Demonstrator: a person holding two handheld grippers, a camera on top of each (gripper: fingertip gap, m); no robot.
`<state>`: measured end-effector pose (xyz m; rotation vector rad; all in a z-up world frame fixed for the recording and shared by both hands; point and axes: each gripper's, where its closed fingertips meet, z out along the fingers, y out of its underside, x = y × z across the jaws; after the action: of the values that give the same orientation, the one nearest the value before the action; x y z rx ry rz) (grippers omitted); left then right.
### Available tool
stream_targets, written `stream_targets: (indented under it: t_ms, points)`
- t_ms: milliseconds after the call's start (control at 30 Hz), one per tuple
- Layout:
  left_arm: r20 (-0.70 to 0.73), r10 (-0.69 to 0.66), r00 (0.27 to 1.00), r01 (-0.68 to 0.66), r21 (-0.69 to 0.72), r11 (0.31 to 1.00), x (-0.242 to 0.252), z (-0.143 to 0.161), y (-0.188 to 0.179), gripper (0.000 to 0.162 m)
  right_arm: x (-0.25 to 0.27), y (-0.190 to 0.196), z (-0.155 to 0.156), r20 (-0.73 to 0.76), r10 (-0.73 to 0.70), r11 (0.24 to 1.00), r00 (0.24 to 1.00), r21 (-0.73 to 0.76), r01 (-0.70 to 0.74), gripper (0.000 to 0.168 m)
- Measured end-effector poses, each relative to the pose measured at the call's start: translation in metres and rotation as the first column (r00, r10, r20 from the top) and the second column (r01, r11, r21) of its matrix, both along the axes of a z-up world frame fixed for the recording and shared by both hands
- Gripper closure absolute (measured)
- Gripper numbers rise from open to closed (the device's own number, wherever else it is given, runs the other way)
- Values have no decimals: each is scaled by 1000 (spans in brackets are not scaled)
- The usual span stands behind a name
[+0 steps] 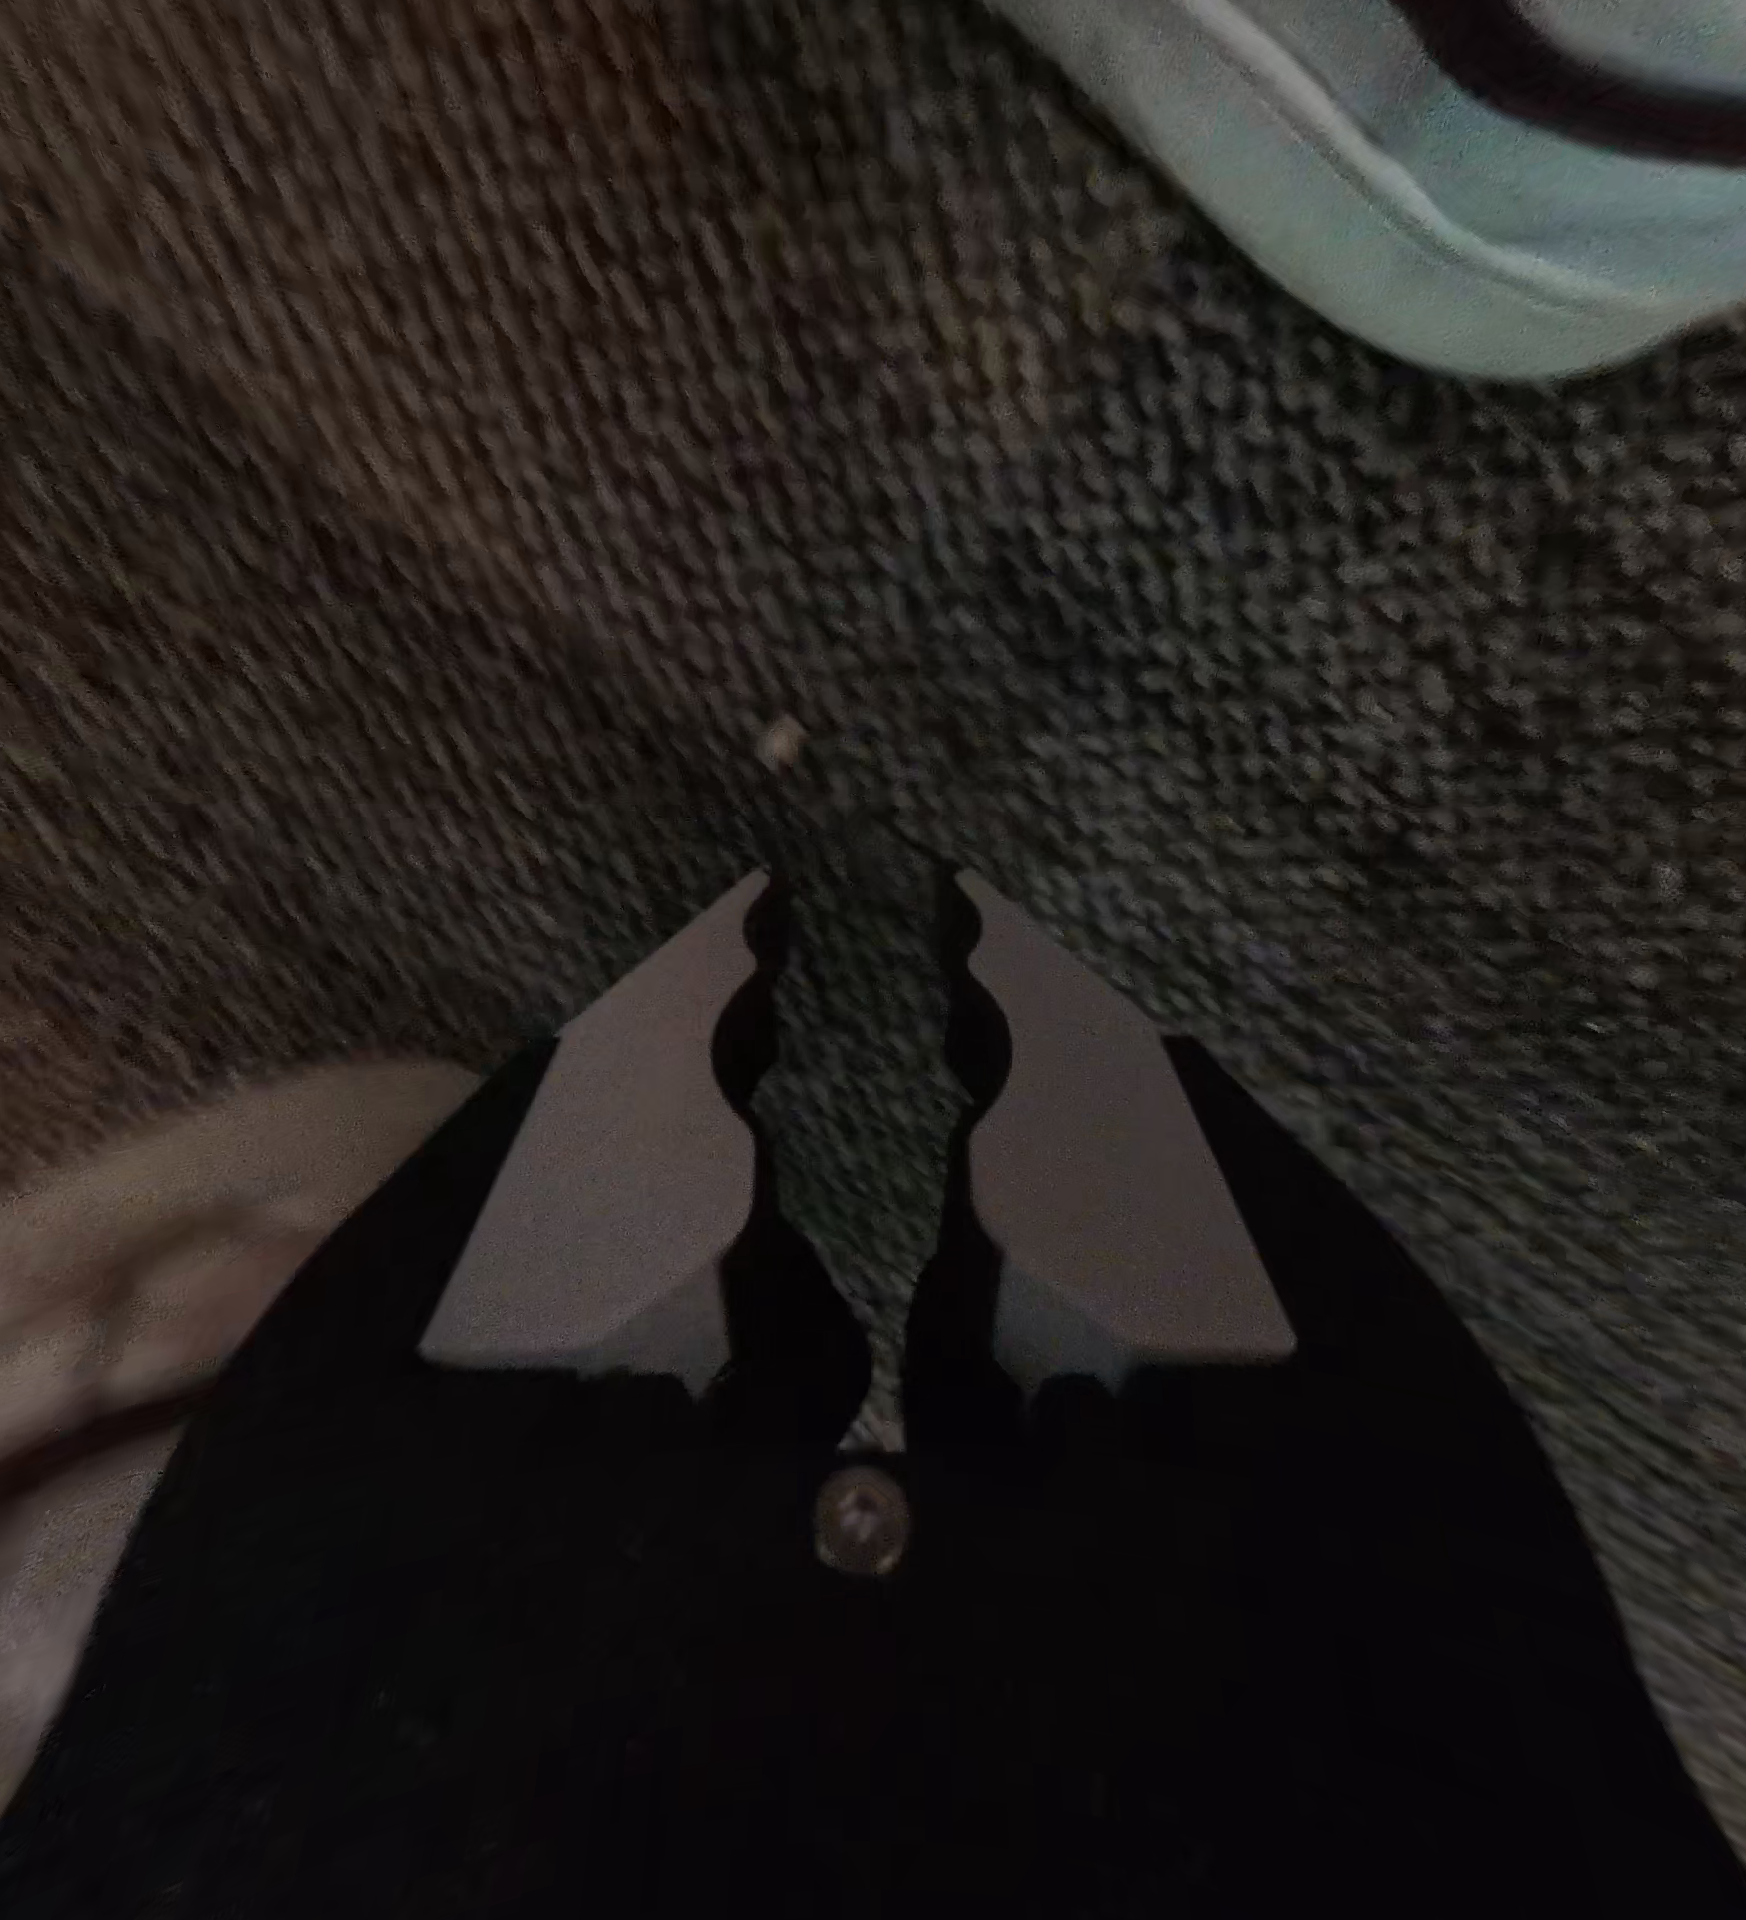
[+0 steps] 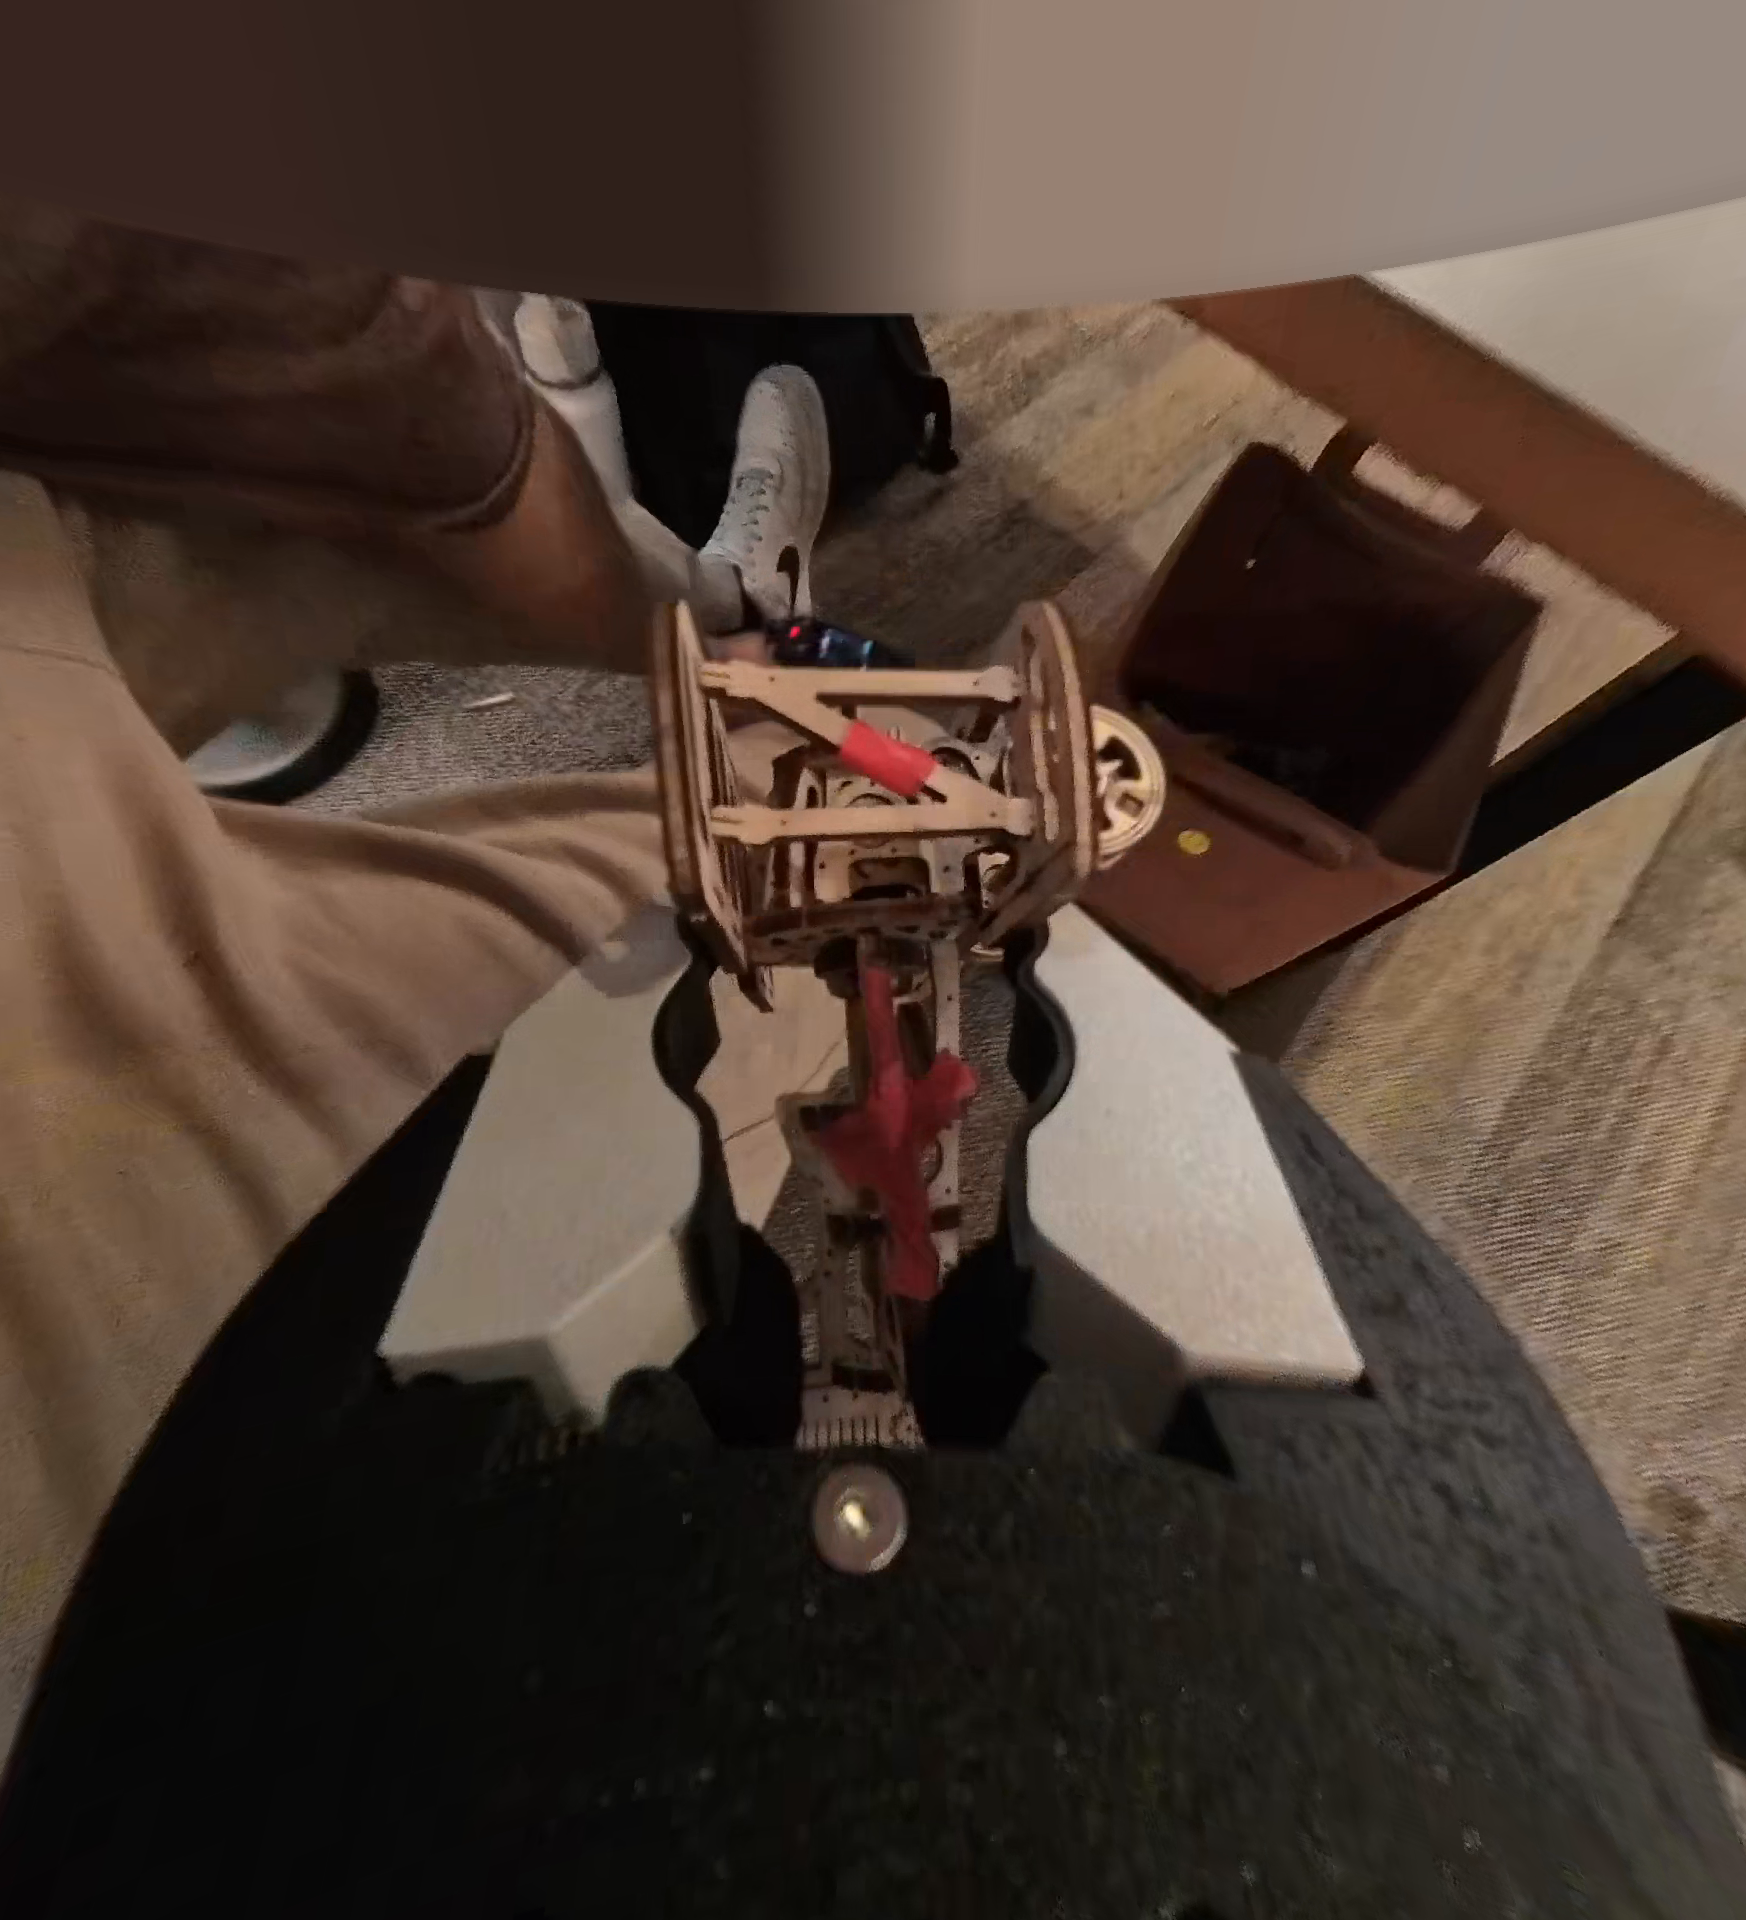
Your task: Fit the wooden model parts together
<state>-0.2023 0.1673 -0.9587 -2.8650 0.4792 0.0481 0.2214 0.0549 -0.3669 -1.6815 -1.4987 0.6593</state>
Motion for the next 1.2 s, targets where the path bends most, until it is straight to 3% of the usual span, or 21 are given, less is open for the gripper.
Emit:
stream_targets:
  t_ms: [67, 100, 167, 233, 300, 800, 1200]
  points:
    - [161, -18, 987, 21, -15, 1000, 11, -2, 29, 143, 1, 4, -11, 9, -9, 999, 1000, -35, 9, 115]
    - [241, -89, 966, 107, -62, 992, 23, -5, 33, 144, 0, 6, -13, 10, -15, 999, 1000, -44, 16, 115]
    - [106, -293, 950, 307, -146, 941, 9, -23, 28, 145, -2, 9, -15, -2, -23, 997, 1000, -69, 23, 115]
    - [71, -482, 874, 485, -198, 852, 0, -29, 22, 141, -1, 11, -16, -8, -28, 996, 1000, -84, 28, 115]
    - [42, -566, 823, 564, -182, 806, -9, -28, 23, 141, 5, 13, -17, 6, -38, 996, 999, -79, 38, 115]
    - [7, -583, 812, 578, -136, 804, -21, -37, 22, 148, 10, 15, -24, -1, -50, 991, 999, -124, 50, 115]
    - [-24, -655, 755, 648, -122, 752, -14, -38, 19, 162, 8, 12, -30, 9, -42, 988, 999, -146, 43, 115]
